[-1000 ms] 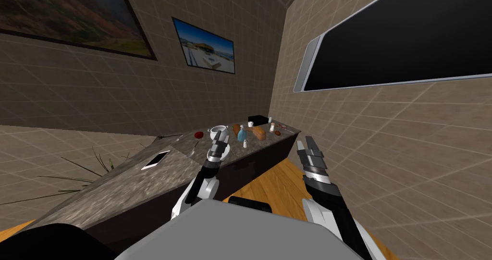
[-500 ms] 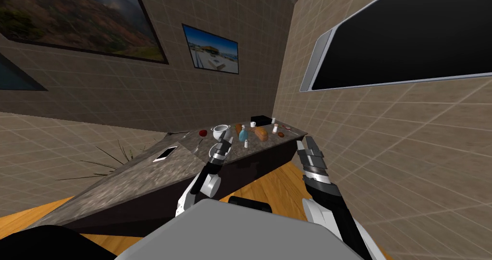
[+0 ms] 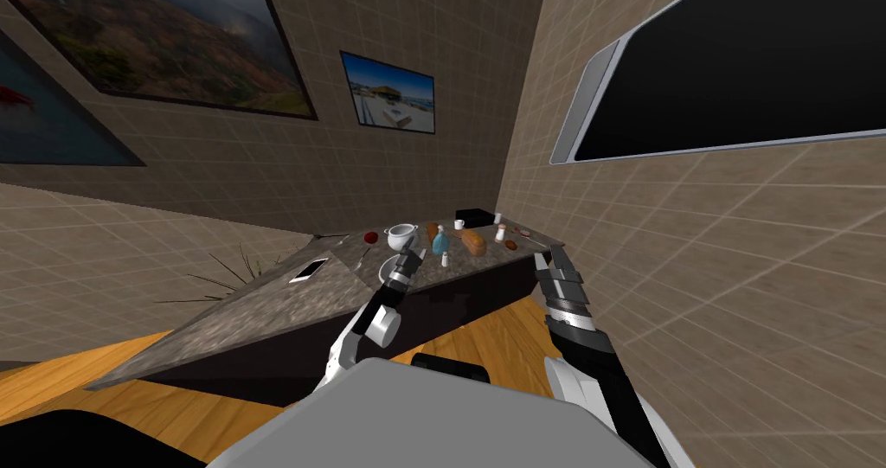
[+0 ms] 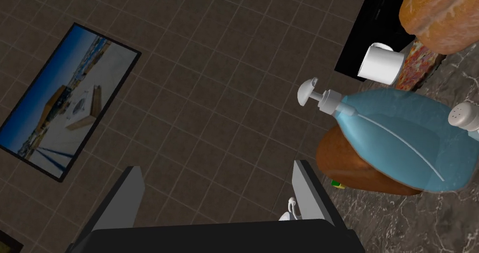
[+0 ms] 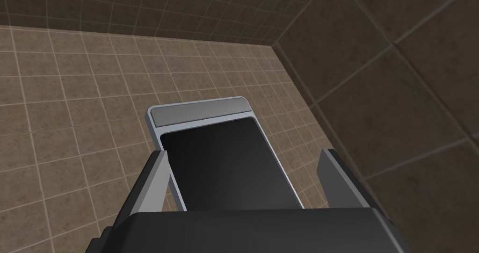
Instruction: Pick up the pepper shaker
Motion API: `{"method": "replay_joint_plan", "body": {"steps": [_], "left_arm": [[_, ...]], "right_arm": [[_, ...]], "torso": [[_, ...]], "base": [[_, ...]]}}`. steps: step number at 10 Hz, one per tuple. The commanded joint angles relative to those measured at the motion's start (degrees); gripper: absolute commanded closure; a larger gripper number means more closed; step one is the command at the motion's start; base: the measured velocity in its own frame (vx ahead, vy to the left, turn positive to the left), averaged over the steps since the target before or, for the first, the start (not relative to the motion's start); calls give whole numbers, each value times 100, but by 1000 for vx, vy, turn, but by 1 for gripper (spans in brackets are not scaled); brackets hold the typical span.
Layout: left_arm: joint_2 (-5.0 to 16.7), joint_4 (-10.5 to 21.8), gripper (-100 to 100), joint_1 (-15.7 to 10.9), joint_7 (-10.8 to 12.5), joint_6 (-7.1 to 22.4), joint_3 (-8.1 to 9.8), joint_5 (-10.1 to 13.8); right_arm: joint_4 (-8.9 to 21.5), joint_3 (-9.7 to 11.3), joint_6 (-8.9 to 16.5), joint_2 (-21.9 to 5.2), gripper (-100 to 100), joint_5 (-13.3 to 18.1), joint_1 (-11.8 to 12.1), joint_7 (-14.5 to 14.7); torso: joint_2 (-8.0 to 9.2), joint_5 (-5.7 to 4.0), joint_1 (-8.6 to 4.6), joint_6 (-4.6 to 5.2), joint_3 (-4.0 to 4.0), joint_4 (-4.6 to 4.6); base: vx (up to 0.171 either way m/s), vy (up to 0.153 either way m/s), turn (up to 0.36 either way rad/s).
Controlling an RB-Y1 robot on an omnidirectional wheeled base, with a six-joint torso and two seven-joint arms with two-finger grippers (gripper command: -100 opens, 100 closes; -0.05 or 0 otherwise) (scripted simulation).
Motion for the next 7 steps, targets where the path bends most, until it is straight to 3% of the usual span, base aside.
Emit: {"method": "replay_joint_plan", "body": {"steps": [1, 2, 4, 5, 6, 7], "left_arm": [[58, 87, -100, -90, 143, 268, -9, 71], [143, 194, -100, -249, 373, 456, -40, 199], [143, 194, -100, -249, 373, 636, -40, 199], [233, 306, -100, -412, 609, 873, -62, 331], [233, 306, -100, -412, 609, 1021, -62, 331], [330, 421, -100, -578, 849, 1222, -77, 467]], "right_arm": [[0, 0, 0, 0, 0, 0, 0, 0], [0, 0, 0, 0, 0, 0, 0, 0], [0, 0, 0, 0, 0, 0, 0, 0], [0, 0, 0, 0, 0, 0, -1, 0], [0, 0, 0, 0, 0, 0, 0, 0], [0, 0, 0, 0, 0, 0, -1, 0]], "torso": [[0, 0, 0, 0, 0, 0], [1, 0, 1, 1, 0, 0], [1, 0, 2, 1, 0, 0], [3, 1, 6, 2, 2, 1], [3, 2, 8, 0, 2, 1], [2, 1, 7, 1, 1, 0]], "base": [[9, -34, 81], [10, -36, 123], [7, -24, 45], [6, -15, 123], [9, -22, 84], [12, -29, 145]]}}
